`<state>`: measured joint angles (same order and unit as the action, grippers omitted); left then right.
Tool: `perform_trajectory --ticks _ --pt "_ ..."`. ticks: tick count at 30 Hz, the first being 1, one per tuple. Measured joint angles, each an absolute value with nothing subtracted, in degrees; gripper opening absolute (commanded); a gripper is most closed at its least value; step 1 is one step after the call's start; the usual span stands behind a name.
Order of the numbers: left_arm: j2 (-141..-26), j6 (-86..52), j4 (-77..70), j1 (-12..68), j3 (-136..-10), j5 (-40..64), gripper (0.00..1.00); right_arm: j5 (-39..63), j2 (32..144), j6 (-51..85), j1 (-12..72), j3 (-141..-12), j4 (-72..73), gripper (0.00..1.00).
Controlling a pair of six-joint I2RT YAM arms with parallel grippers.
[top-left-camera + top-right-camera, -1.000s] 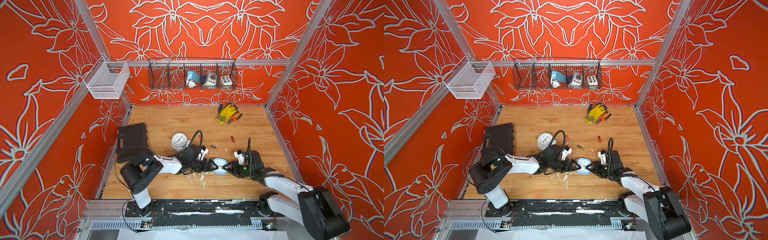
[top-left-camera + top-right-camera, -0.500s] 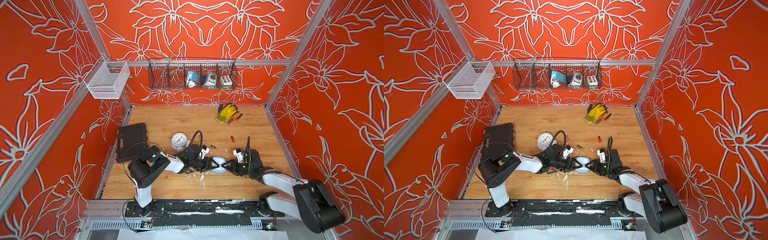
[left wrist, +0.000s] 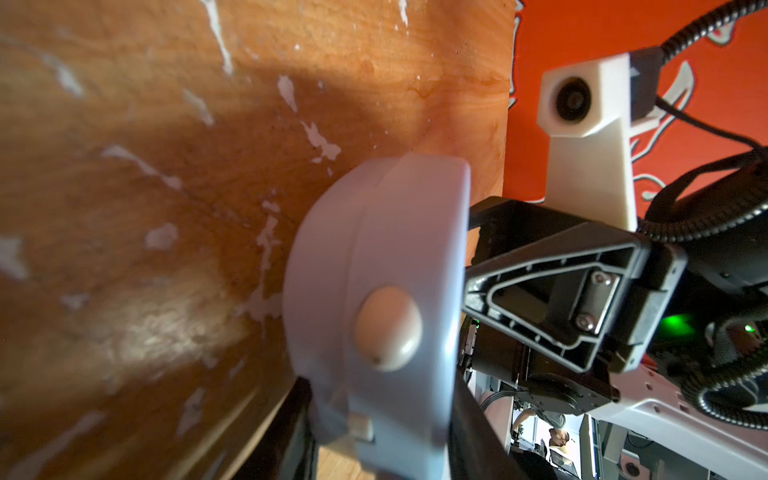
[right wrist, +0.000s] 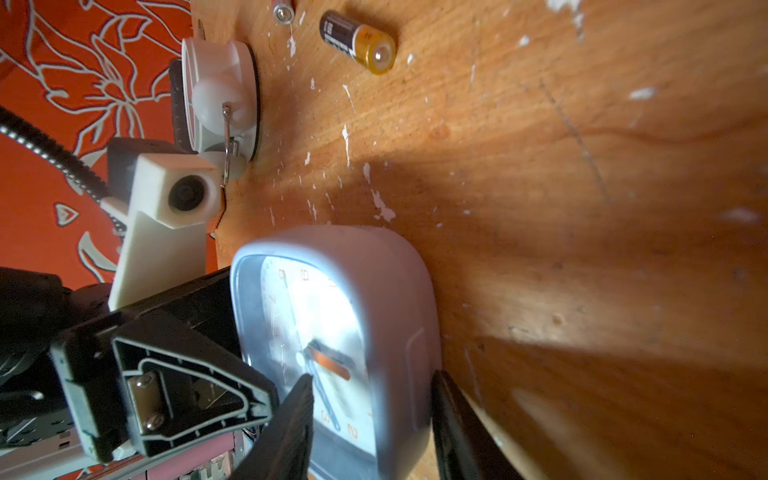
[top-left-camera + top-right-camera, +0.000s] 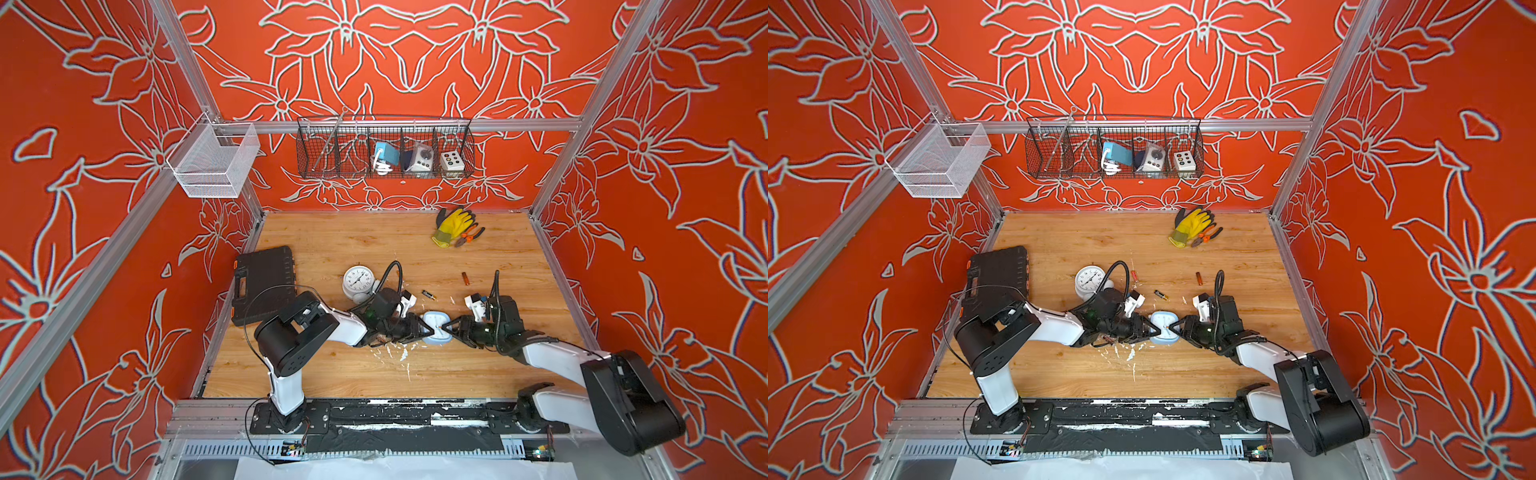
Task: Insert the battery into the alarm
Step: Adjust the alarm at the center of the board.
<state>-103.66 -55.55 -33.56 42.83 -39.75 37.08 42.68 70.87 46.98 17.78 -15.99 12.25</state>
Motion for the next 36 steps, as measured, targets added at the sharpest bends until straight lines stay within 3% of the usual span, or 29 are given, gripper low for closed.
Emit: perform_trajectory --ticks 10,22,36 --pt "-100.1 -50.5 -30.2 43.6 -40.8 35.4 0.20 36.2 62.3 41.6 18.0 -21.8 -3.0 0.72" --pt "-95.2 -39.3 -28.1 43.5 -41.6 29.5 0.12 28.3 55.4 37.9 18.0 -27.7 -13.5 0.77" --pt "-82.4 -8.8 -32.8 44.0 -34.5 6.3 0.14 25.6 51.2 41.2 17.6 -37.1 -18.2 0.81"
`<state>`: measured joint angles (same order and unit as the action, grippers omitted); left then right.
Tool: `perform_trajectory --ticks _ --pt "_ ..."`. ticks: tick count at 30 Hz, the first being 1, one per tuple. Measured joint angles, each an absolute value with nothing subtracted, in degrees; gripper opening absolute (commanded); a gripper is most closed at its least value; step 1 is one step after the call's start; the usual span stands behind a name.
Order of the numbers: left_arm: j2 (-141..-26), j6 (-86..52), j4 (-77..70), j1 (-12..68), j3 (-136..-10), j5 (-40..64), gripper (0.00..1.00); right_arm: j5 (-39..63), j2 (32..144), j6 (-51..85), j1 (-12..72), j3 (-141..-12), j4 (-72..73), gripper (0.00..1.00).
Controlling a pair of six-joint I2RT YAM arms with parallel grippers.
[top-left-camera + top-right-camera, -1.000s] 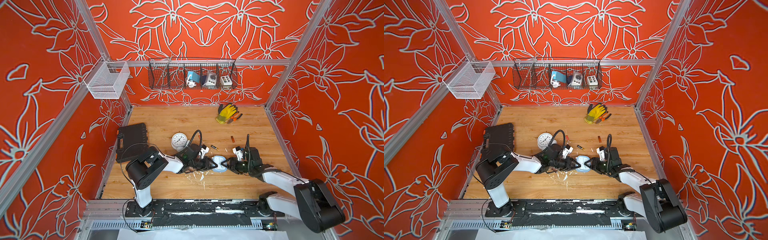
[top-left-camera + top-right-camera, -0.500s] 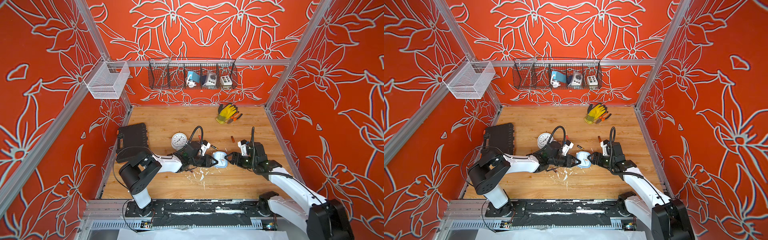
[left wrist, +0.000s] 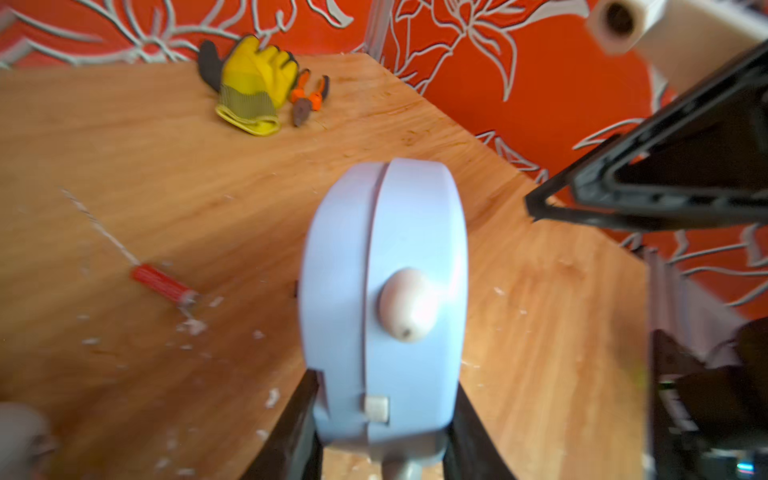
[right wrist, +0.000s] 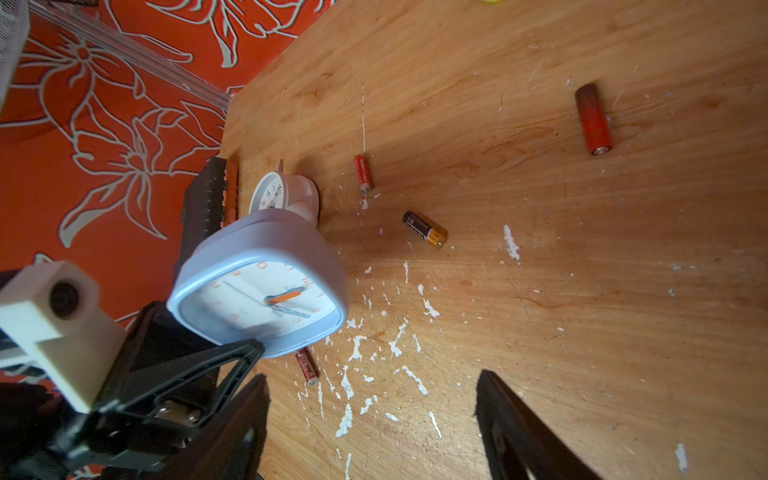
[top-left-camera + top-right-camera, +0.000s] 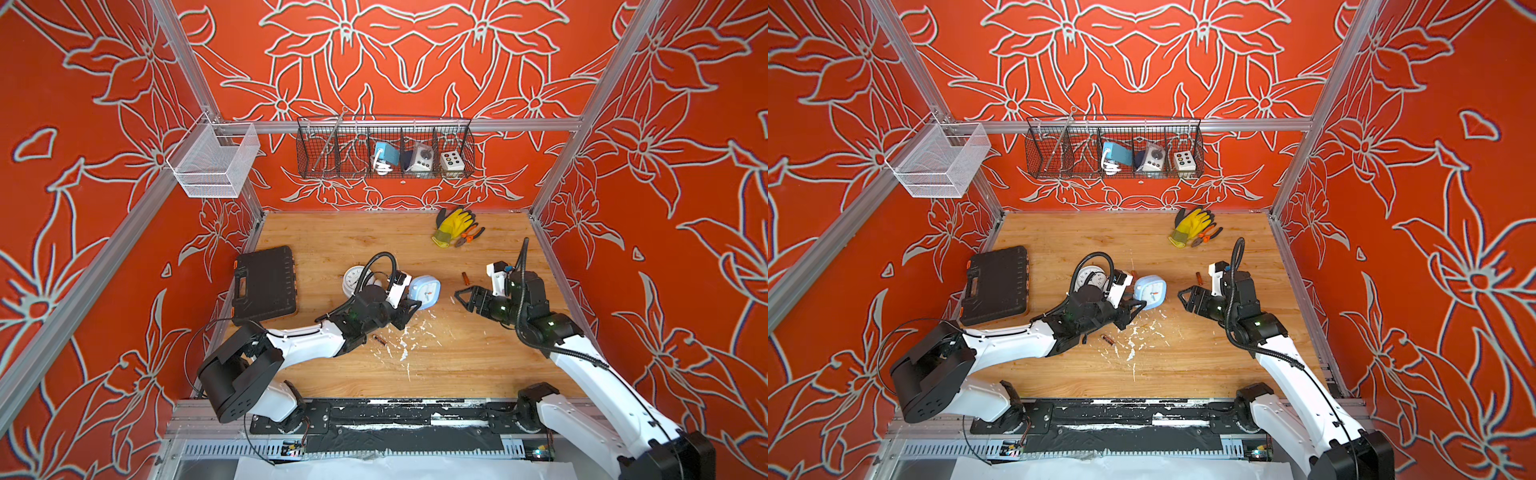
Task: Insert the battery into the alarm
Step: Adjust the alarm at the center of the board.
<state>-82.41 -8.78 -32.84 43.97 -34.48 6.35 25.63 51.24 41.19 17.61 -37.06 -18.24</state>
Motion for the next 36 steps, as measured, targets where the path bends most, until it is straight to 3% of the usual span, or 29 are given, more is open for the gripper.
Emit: perform_trajectory --ticks 13,19,33,36 --pt "-87.0 18.3 -40.5 55.8 -35.9 -29.1 0.12 36.5 58.4 56.2 16.6 -41.1 -18.5 0.83" --pt "-92.3 31.1 -46.5 60.0 -37.2 -40.3 0.12 39.8 59.0 61.6 16.0 -41.6 -16.7 0.84" --pt "-95.7 45.9 -54.4 66.5 -37.8 -46.2 0.11 45.8 69.9 65.9 15.7 -49.2 -15.2 0.80" --pt "-96.6 47.8 -55.1 67.6 -37.9 -46.8 0.11 47.6 71.9 66.2 15.7 -50.0 -15.3 0.74"
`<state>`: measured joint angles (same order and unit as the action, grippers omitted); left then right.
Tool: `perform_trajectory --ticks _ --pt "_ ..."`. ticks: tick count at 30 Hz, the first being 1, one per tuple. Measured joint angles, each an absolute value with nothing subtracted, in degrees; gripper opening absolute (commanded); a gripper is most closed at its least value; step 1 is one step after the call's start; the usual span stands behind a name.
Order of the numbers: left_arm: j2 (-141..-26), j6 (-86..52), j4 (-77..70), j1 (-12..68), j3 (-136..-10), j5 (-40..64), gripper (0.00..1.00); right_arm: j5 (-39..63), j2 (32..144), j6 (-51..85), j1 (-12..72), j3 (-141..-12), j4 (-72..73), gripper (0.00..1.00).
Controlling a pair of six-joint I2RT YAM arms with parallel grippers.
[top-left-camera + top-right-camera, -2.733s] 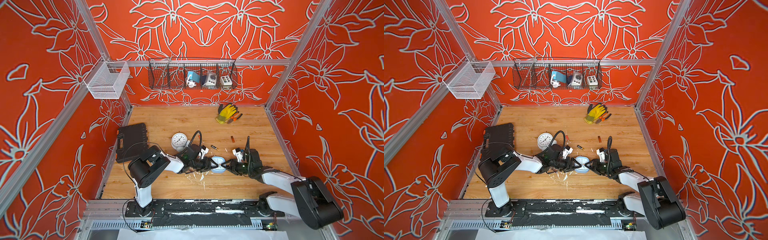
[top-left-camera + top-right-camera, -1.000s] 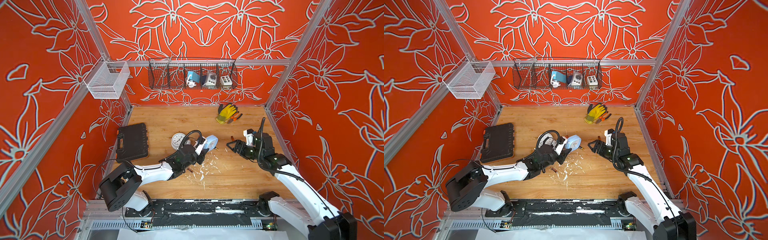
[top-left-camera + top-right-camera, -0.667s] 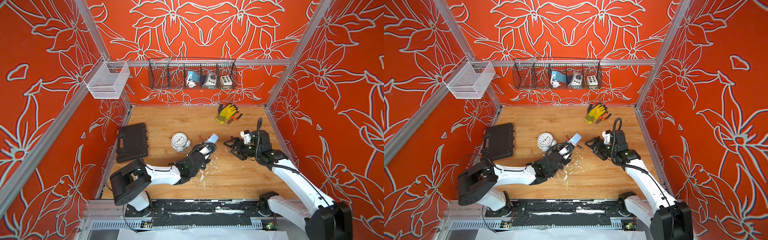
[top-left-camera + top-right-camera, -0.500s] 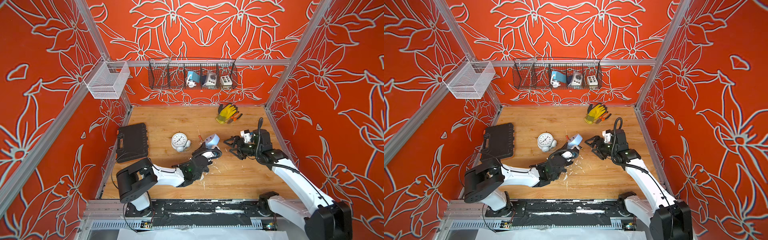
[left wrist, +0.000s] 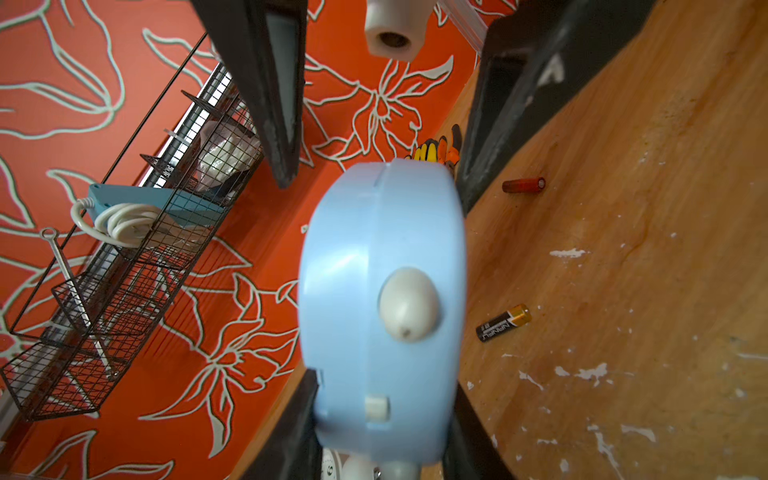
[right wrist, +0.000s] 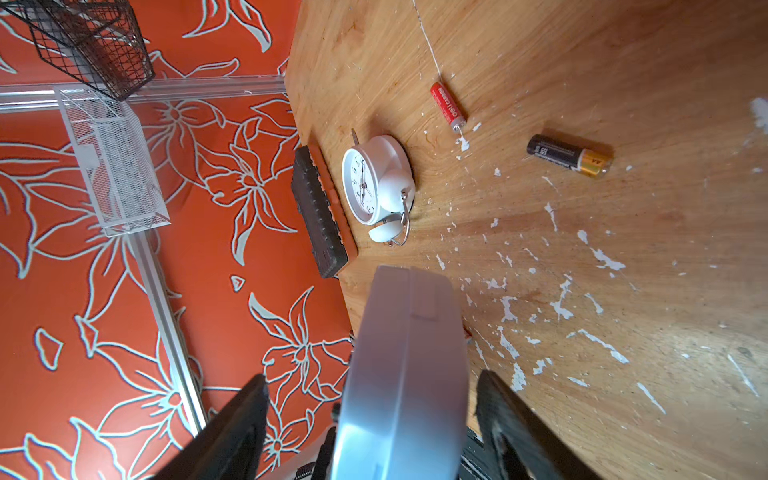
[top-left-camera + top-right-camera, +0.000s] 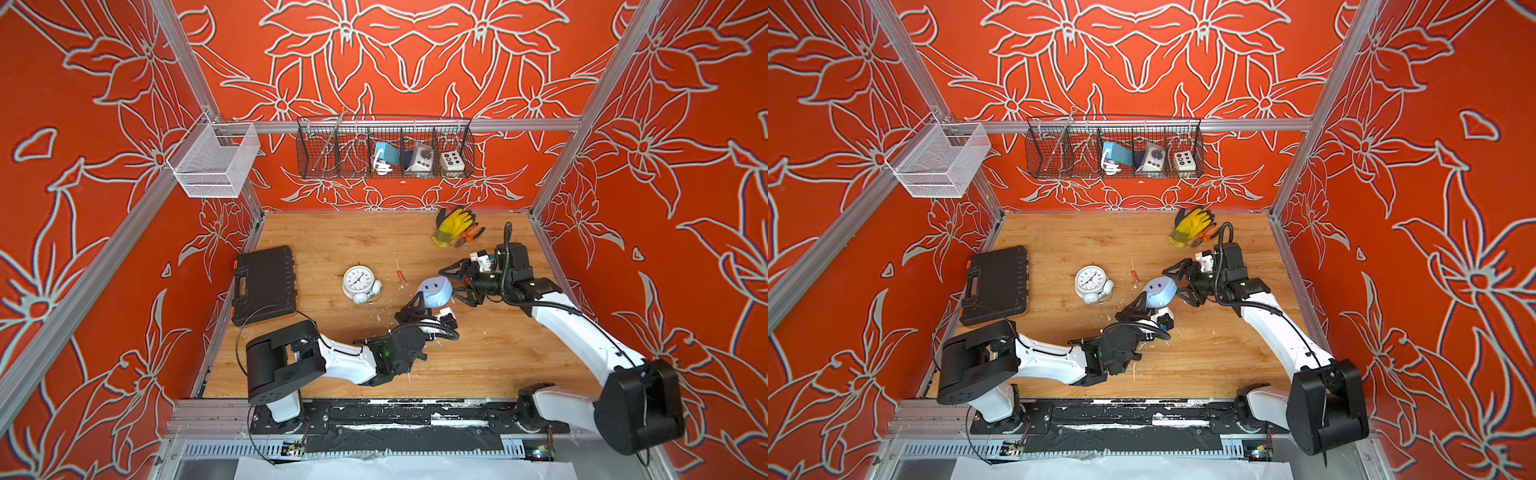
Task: Insert the battery into the alarm
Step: Adjust the alarm at the center of the board.
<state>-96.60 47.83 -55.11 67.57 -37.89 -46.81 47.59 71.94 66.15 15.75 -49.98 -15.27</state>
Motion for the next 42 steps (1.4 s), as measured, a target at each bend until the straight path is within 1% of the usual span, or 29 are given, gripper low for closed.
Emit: perform_trajectory --ticks 2,6,9,10,15,18,19,21,23,26,27,30,32,37,42 --pt "-97.4 48.9 -55.7 68.0 -38.1 -47.5 0.11 48.2 72.7 66.4 15.7 -50.0 -15.7 0.69" --pt "-98.3 50.8 -56.9 68.2 -38.4 -48.6 0.11 49.3 73.4 66.4 15.7 -50.0 -16.7 0.55" --pt "-98.3 51.7 -57.7 68.3 -38.4 -49.1 0.11 50.2 73.8 66.4 15.7 -50.0 -16.9 0.49" --pt "-98.3 51.8 -57.8 68.3 -38.4 -49.2 0.11 50.3 74.0 66.4 15.7 -50.0 -16.9 0.45" --pt "-98.4 52.8 -58.3 68.4 -38.4 -49.7 0.15 50.6 74.0 66.8 15.6 -50.0 -17.1 0.41" --pt "-98.4 53.0 -58.6 68.5 -38.4 -50.0 0.25 50.7 74.0 66.8 15.6 -50.0 -17.1 0.40" --pt "-98.5 53.1 -58.7 68.6 -38.4 -50.1 0.30 50.7 74.0 66.8 15.6 -50.0 -17.1 0.39" --pt "-98.5 53.2 -58.8 68.6 -38.3 -50.3 0.44 50.8 74.0 66.7 15.6 -50.0 -17.0 0.39" --pt "-98.5 52.6 -59.2 68.6 -38.3 -50.4 0.55 50.7 74.0 66.3 15.7 -50.0 -16.9 0.38" --pt "-98.4 49.6 -59.4 68.6 -38.3 -50.6 0.75 50.0 74.0 65.5 15.6 -50.0 -16.7 0.38" --pt "-98.4 48.1 -58.9 68.6 -38.3 -50.8 0.79 49.7 74.0 65.2 15.7 -50.0 -16.6 0.38" --pt "-97.4 42.2 -55.7 68.7 -38.0 -50.9 0.90 48.7 74.0 63.9 15.6 -50.0 -16.3 0.37" --pt "-95.5 37.3 -52.4 68.8 -37.3 -50.3 0.94 47.9 74.0 62.5 15.6 -50.0 -16.3 0.37" --pt "-86.3 23.7 -43.1 68.8 -33.2 -44.9 0.96 45.5 74.0 56.3 15.4 -49.9 -16.2 0.36" --pt "-76.6 12.9 -37.1 68.5 -29.0 -38.5 0.98 44.9 74.3 50.9 15.4 -47.9 -14.5 0.36"
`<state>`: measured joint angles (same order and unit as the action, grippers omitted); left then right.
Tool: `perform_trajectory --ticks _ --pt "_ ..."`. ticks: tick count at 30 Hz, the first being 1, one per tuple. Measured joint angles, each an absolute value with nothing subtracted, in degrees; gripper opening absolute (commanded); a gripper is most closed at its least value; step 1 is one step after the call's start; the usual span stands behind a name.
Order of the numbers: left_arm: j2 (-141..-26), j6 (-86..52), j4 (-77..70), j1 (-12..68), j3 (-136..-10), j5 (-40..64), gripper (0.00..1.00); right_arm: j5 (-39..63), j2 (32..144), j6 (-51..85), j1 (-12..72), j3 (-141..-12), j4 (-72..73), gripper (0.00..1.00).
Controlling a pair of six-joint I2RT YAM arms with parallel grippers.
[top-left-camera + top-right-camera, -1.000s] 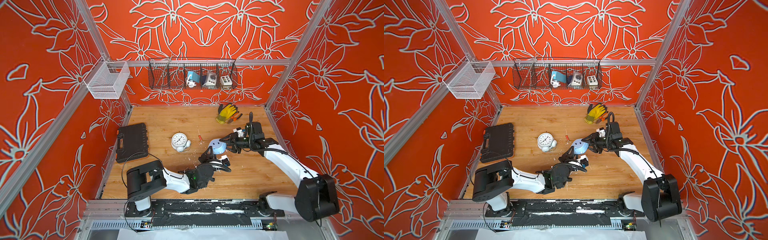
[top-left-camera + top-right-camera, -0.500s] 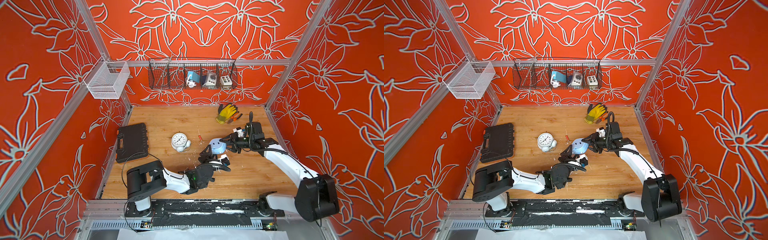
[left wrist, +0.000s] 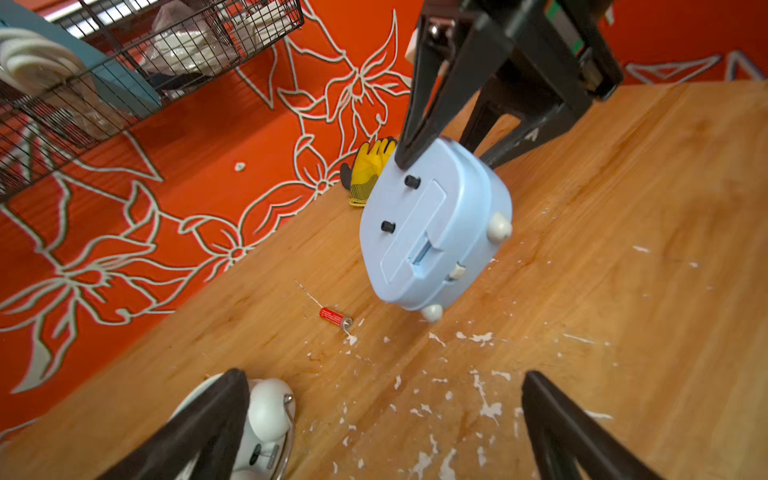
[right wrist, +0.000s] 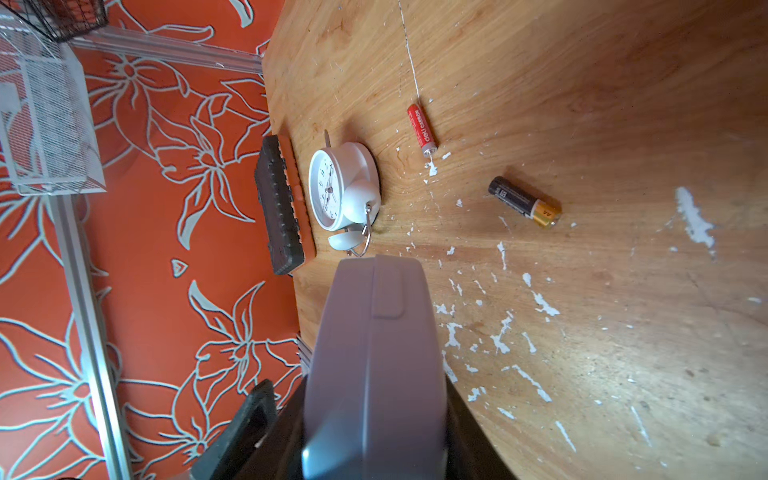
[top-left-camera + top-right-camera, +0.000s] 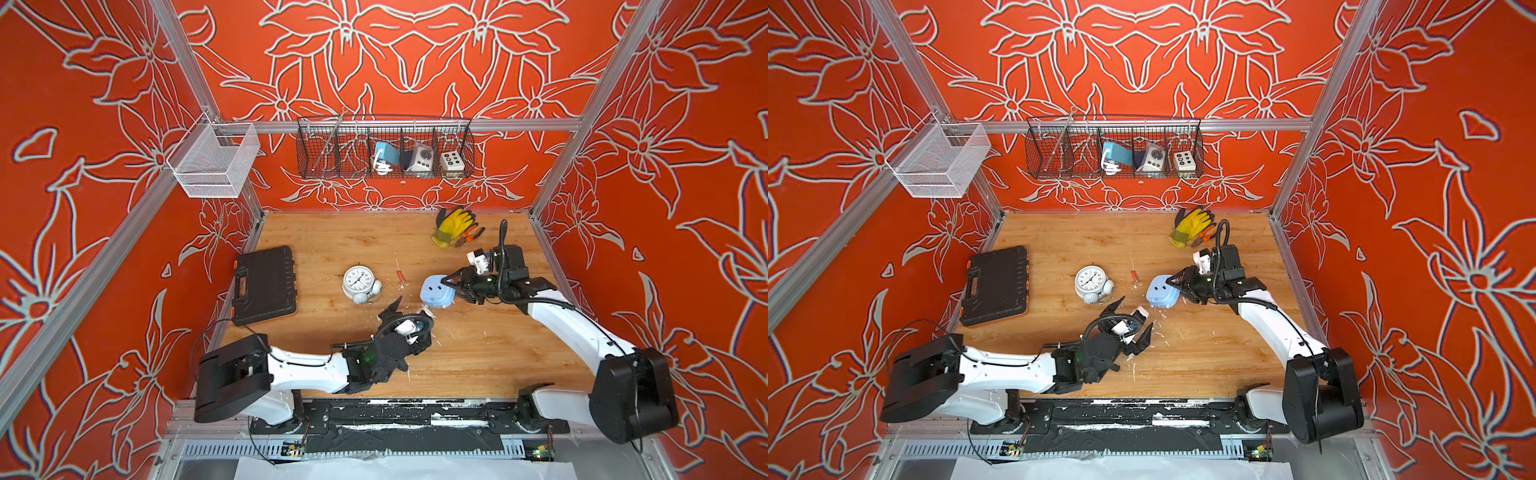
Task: Insert the battery into the alarm
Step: Adjust the alarm at the center of the board.
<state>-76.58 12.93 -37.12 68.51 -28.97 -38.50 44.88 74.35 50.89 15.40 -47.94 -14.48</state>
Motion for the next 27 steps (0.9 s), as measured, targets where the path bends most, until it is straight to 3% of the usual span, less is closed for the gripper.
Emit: perform_trajectory --ticks 4,9,16,22,27 --pt "-70.6 3.5 -33.3 64.8 -26.5 -31.5 0.98 45.1 76.1 48.5 15.9 -45.4 -12.1 0.36" --pt "-66.2 -10.7 -30.0 54.8 -25.1 -21.8 0.98 46.9 79.5 46.7 18.7 -43.7 -9.7 0.36" --pt "-66.0 -28.1 -25.6 42.9 -25.0 -8.2 0.98 50.0 85.3 47.4 22.3 -40.7 -3.5 0.38" --pt "-70.1 -35.7 -23.8 40.5 -25.1 0.4 0.98 53.6 91.8 48.0 22.8 -40.7 0.1 0.41" --pt "-72.5 -37.7 -22.3 40.5 -25.5 3.2 0.98 55.3 94.4 48.5 22.8 -40.8 1.4 0.52"
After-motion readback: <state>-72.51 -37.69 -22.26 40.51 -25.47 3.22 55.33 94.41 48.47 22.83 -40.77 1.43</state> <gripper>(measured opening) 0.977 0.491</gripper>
